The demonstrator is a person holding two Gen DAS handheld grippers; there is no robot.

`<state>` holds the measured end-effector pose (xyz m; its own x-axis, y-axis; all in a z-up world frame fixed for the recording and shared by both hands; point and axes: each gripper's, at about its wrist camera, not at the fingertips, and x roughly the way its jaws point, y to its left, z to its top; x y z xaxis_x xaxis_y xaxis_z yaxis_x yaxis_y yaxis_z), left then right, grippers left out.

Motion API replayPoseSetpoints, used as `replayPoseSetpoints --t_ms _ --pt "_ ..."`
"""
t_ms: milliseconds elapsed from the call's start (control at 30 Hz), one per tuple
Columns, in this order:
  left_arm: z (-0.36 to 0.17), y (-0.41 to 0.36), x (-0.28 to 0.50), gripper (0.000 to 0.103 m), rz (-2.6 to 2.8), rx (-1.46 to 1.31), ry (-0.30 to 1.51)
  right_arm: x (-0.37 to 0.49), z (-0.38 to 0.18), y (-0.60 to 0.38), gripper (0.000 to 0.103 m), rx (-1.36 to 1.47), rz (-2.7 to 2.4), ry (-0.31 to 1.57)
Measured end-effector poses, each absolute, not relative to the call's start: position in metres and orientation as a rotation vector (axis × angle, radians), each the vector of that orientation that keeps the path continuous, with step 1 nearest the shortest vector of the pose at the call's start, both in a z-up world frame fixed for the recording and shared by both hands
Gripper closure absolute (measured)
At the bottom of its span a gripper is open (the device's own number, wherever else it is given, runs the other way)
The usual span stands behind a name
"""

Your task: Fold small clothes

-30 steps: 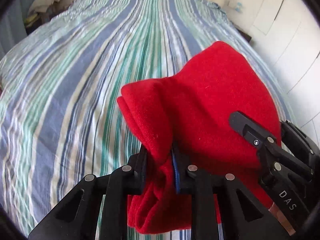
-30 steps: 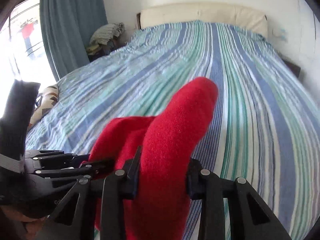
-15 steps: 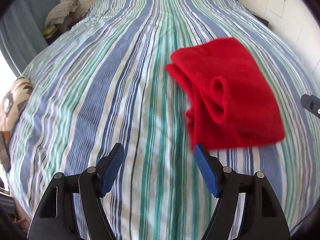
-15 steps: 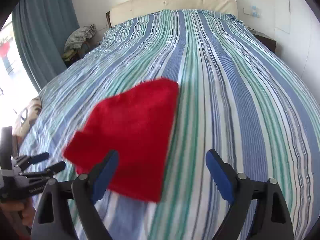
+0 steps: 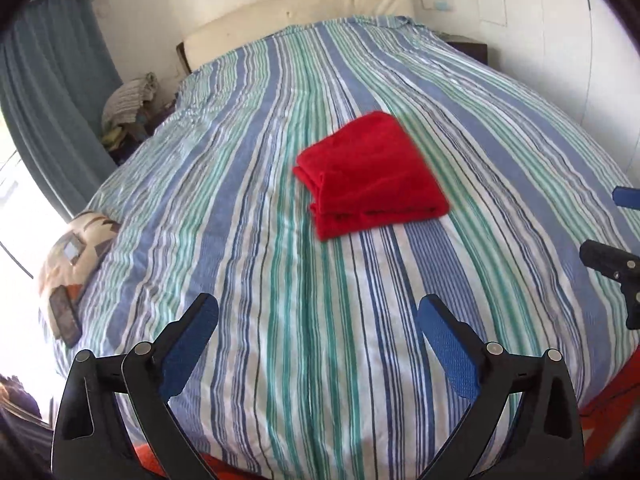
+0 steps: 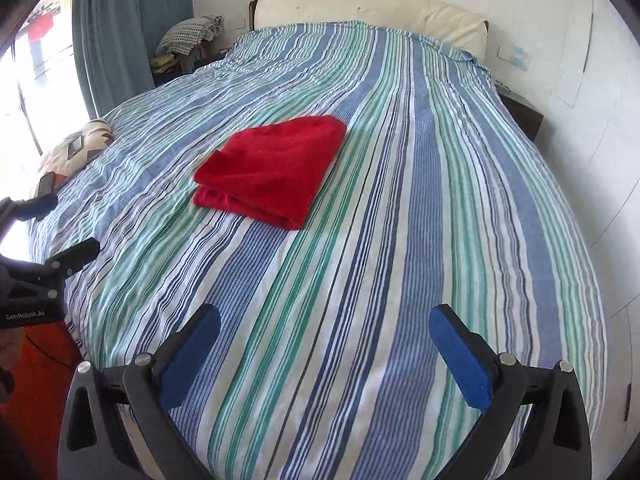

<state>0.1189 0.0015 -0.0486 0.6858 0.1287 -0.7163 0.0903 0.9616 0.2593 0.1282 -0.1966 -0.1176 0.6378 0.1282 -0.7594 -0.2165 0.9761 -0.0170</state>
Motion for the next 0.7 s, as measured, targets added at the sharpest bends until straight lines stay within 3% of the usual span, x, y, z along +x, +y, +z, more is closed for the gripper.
replayPoseSetpoints --t_ms 267,533,700 --pt "0.016 0.01 0.079 0.001 0.006 0.197 0.724 0.1 -0.048 -0.194 0.0 -0.091 0.245 0.796" --pt "-0.022 0.01 0.048 0.001 -0.036 0.13 0.943 0.077 -0.042 -0.183 0.0 -0.153 0.252 0.836" --pt "-0.02 0.009 0.033 0.001 0.014 0.126 0.933 0.057 -0.047 -0.186 0.0 -0.139 0.254 0.861"
